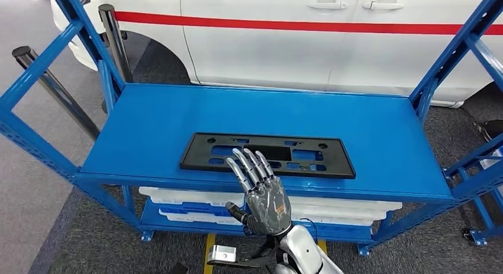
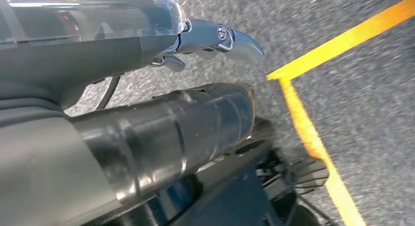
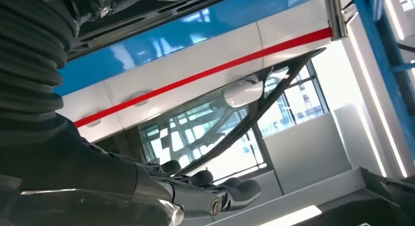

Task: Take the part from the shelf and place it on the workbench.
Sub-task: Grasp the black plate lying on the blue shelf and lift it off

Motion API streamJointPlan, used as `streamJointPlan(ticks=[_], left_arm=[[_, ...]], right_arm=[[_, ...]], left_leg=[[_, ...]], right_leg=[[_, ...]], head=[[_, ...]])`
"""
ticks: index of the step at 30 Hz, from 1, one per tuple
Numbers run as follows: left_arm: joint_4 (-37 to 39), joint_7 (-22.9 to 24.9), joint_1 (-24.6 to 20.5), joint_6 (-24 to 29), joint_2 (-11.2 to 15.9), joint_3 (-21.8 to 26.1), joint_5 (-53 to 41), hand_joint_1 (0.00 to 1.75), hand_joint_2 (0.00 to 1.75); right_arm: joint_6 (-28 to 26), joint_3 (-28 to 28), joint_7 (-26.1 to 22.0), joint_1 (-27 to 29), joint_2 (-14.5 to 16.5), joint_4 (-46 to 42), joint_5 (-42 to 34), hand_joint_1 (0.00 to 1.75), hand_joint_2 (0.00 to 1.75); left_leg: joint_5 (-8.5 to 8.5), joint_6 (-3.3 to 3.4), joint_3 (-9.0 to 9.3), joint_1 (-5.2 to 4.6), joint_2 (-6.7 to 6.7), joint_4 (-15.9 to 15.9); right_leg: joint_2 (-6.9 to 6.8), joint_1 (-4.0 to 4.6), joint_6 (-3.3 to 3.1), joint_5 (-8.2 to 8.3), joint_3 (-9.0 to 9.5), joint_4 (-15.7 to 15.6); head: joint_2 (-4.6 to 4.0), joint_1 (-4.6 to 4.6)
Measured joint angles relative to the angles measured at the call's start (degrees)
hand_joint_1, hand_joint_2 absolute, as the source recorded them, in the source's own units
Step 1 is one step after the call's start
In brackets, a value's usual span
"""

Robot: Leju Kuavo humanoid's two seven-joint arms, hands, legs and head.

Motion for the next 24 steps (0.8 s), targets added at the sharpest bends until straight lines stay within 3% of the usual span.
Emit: streamJointPlan(ticks=[3,5,8,9,10,11,13,15,16,17,19,20,22,24], left_arm=[[0.0,0.2,-0.3,0.0,0.0,-0.2,0.0,0.0,0.0],[0.0,0.3,-0.4,0.0,0.0,-0.2,0.0,0.0,0.0],[0.0,0.3,-0.4,0.0,0.0,-0.4,-0.1,0.0,0.0],[0.0,0.3,-0.3,0.0,0.0,-0.5,-0.1,0.0,0.0],[0.0,0.4,-0.2,0.0,0.0,-0.5,-0.1,0.0,0.0],[0.0,0.4,-0.2,0.0,0.0,-0.5,-0.1,0.0,0.0],[0.0,0.4,0.0,0.0,0.0,-0.6,-0.1,0.0,0.0],[0.1,0.4,0.0,0.0,0.0,-0.6,-0.1,0.0,0.0],[0.1,0.5,0.1,0.0,0.1,-0.7,-0.1,0.0,0.0],[0.1,0.5,0.1,0.0,0.1,-0.7,-0.1,0.0,0.0],[0.1,0.5,0.1,0.1,0.1,-0.8,0.0,0.0,0.0],[0.1,0.5,0.1,0.1,0.0,-0.9,0.0,0.0,0.0],[0.1,0.5,-0.1,0.1,0.0,-0.9,0.0,0.0,0.0],[0.1,0.5,0.0,0.1,0.0,-1.0,0.0,0.0,0.0]], right_arm=[[0.0,-0.2,0.3,-0.2,0.0,0.1,0.8,0.0,1.75],[0.0,-0.3,0.4,-0.4,0.0,0.1,1.0,0.0,1.75],[0.0,-0.4,0.5,-0.7,0.1,0.1,1.1,0.0,1.75],[0.0,-0.4,0.5,-0.7,0.1,0.2,1.1,0.0,1.75],[0.0,-0.4,0.5,-0.6,0.1,0.2,1.1,0.0,1.75],[0.0,-0.4,0.5,-0.6,0.1,0.3,1.1,0.0,1.75],[0.0,-0.4,0.5,-0.7,0.1,0.3,1.1,0.0,1.75],[0.0,-0.5,0.5,-0.7,0.1,0.4,1.1,0.0,1.75],[-0.1,-0.6,0.5,-0.7,0.1,0.4,1.1,0.0,1.75],[-0.1,-0.7,0.5,-0.7,0.1,0.4,1.2,0.0,1.75],[-0.1,-0.9,0.5,-1.0,0.1,0.4,1.4,0.0,1.75],[-0.2,-1.0,0.5,-1.2,0.1,0.4,1.5,0.0,1.75],[-0.2,-1.1,0.5,-1.4,0.1,0.5,1.6,0.0,1.75],[-0.2,-1.2,0.6,-1.5,-0.1,0.7,1.9,0.0,1.75]], left_leg=[[-0.33,-1.01,0.39,0.01,0.1,0.4],[-0.57,-1.38,-0.85,0.1,0.07,3.9],[-3.97,-1.92,-7.71,0.19,0.01,14.4],[-5.09,-2.06,-9.77,0.2,0.01,16.5],[-5.15,-2.08,-11.0,0.2,0.01,16.7],[-3.92,-2.02,-11.4,0.2,0.01,15.2],[2.2,-1.46,-10.46,0.14,0.01,8.3],[6.08,-0.76,-9.73,-0.22,-0.03,3.1],[6.66,-0.42,-9.67,-0.42,-0.07,2.2],[6.21,-0.16,-9.54,-0.56,-0.12,2.2],[6.38,0.41,-8.58,-0.36,-0.19,1.5],[6.22,0.7,-7.99,-0.24,-0.2,1.2],[5.6,1.19,-6.9,-0.14,-0.2,0.8],[4.65,1.39,-5.78,-0.13,-0.21,0.7]], right_leg=[[0.21,0.18,-1.28,-0.34,0.73,-0.9],[0.34,-0.06,-1.99,-0.93,2.11,-1.4],[0.41,-0.1,-2.5,-2.29,3.9,-1.8],[0.51,-0.07,-2.51,-2.85,4.51,-1.7],[0.63,-0.05,-2.48,-3.44,5.26,-1.7],[0.76,-0.04,-2.42,-4.07,6.13,-1.7],[0.9,-0.02,-2.17,-5.44,7.8,-1.7],[1.02,0.05,-1.59,-6.59,8.69,-1.6],[1.06,0.06,-1.21,-6.95,8.84,-1.4],[1.1,0.11,-0.82,-7.09,9.05,-1.3],[0.94,0.04,-0.2,-6.82,8.46,0.3],[0.82,-0.01,0.06,-6.6,7.31,2.4],[0.62,-0.22,0.63,-7.52,3.15,8.8],[0.56,-0.41,1.09,-10.47,-1.44,14.1]], head=[[0.01,-0.07],[0.01,-0.14],[0.0,-0.26],[0.0,-0.25],[0.0,-0.26],[0.0,-0.25],[0.0,-0.24],[0.0,-0.24],[0.0,-0.24],[0.0,-0.27],[0.0,-0.28],[0.0,-0.27],[0.0,-0.24],[0.0,-0.24]])
